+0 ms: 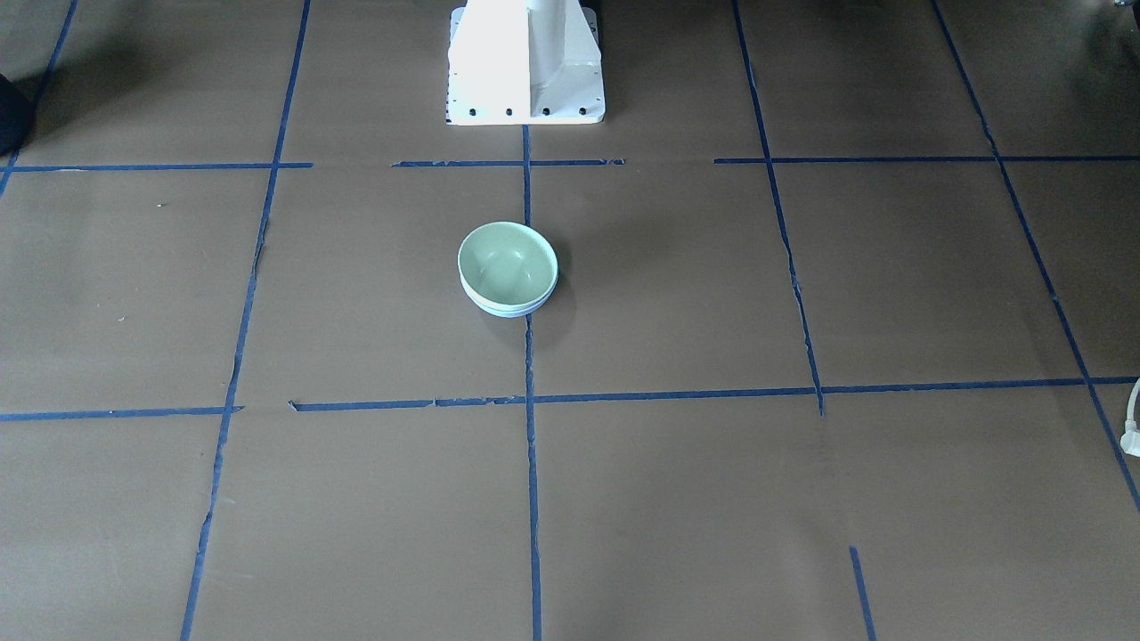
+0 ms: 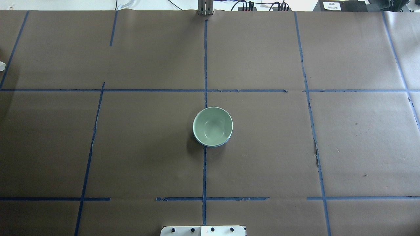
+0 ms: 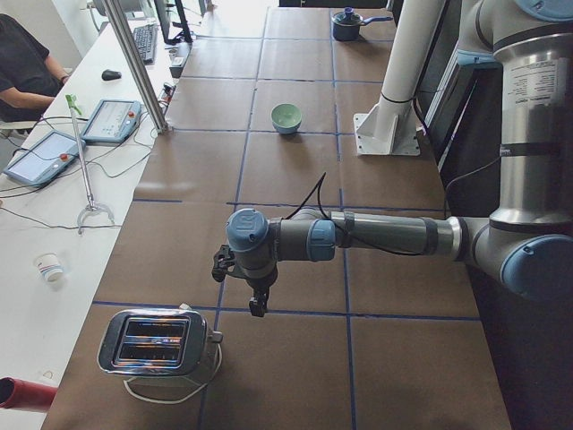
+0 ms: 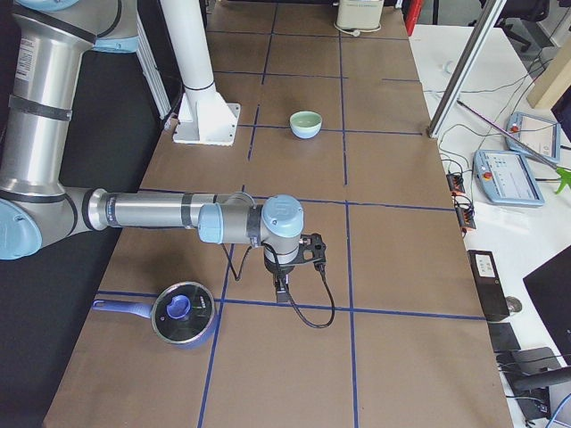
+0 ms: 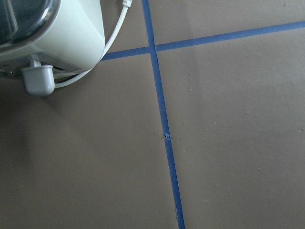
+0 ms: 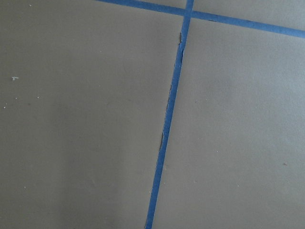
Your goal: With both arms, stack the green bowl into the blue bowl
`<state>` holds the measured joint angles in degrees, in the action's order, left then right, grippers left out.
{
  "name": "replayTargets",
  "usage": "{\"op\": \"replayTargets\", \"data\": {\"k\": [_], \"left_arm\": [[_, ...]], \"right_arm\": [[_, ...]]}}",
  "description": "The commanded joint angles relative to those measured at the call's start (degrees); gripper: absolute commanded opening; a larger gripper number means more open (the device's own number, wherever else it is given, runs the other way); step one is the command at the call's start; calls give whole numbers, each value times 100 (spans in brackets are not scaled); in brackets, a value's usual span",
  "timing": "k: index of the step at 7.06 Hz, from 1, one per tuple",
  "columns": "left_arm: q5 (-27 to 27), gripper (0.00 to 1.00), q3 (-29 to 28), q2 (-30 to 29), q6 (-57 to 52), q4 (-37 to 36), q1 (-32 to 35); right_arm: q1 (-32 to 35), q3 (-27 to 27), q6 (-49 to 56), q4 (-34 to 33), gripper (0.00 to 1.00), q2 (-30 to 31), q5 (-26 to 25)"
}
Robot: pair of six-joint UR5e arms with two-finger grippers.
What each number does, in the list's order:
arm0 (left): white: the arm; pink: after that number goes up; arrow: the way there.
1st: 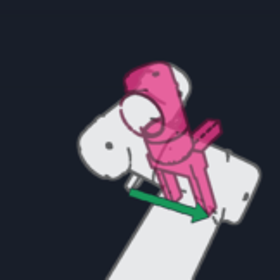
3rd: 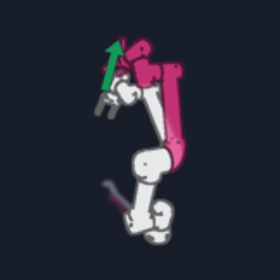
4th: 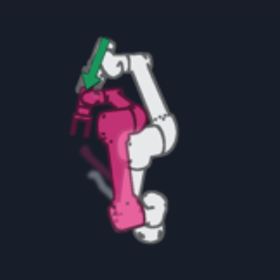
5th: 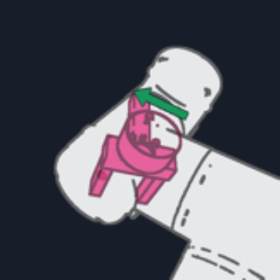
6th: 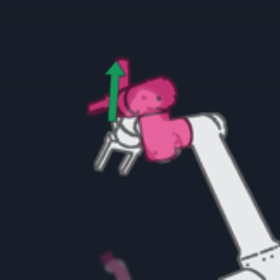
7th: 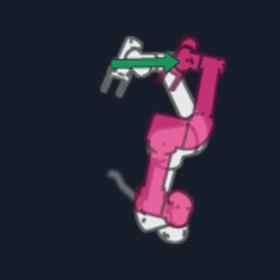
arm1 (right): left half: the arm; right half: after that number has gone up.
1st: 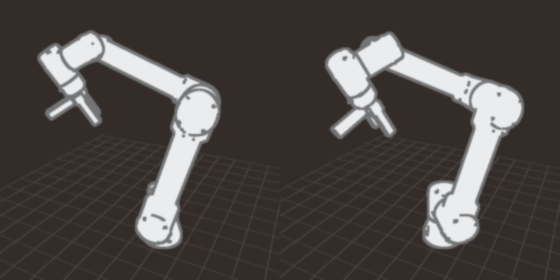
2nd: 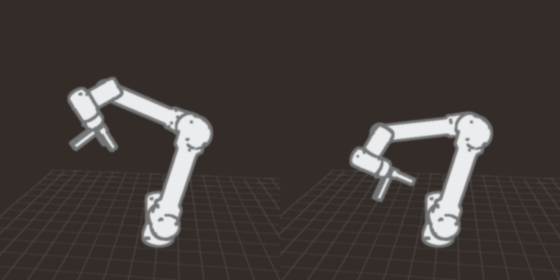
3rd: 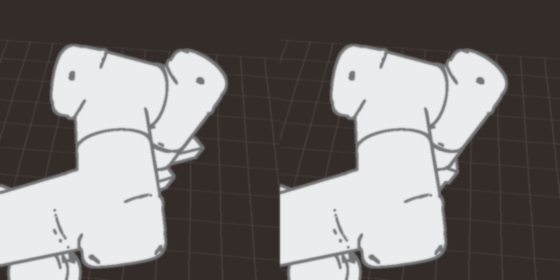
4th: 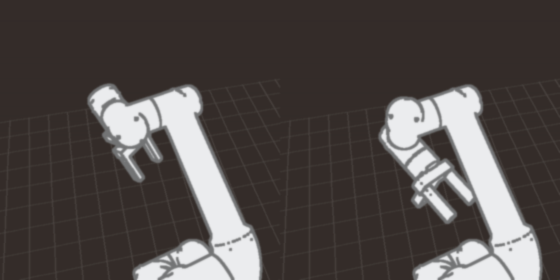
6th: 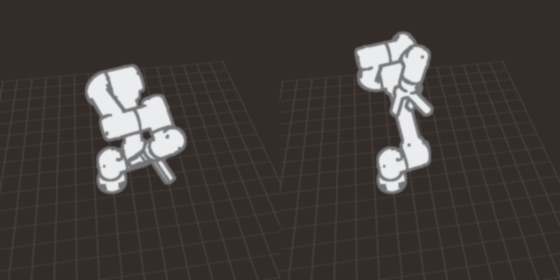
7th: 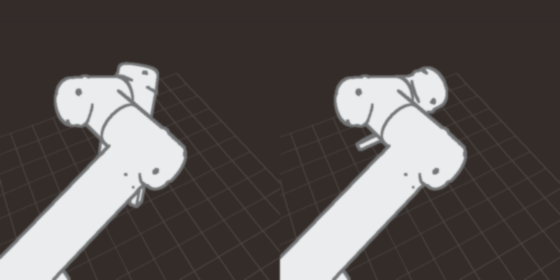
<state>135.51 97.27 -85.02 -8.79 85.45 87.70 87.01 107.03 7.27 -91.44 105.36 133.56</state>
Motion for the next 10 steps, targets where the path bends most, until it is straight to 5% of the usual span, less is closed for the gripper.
{"op": "replayTargets", "data": {"k": [1, 10], "left_arm": [[-25, 100, 19, -84, 8, -20, 1], [-25, 100, 3, 12, 0, -2, 10]], "right_arm": [[0, 37, 2, 3, 100, 11, 73], [0, 125, 11, 12, 100, 99, 65]]}}
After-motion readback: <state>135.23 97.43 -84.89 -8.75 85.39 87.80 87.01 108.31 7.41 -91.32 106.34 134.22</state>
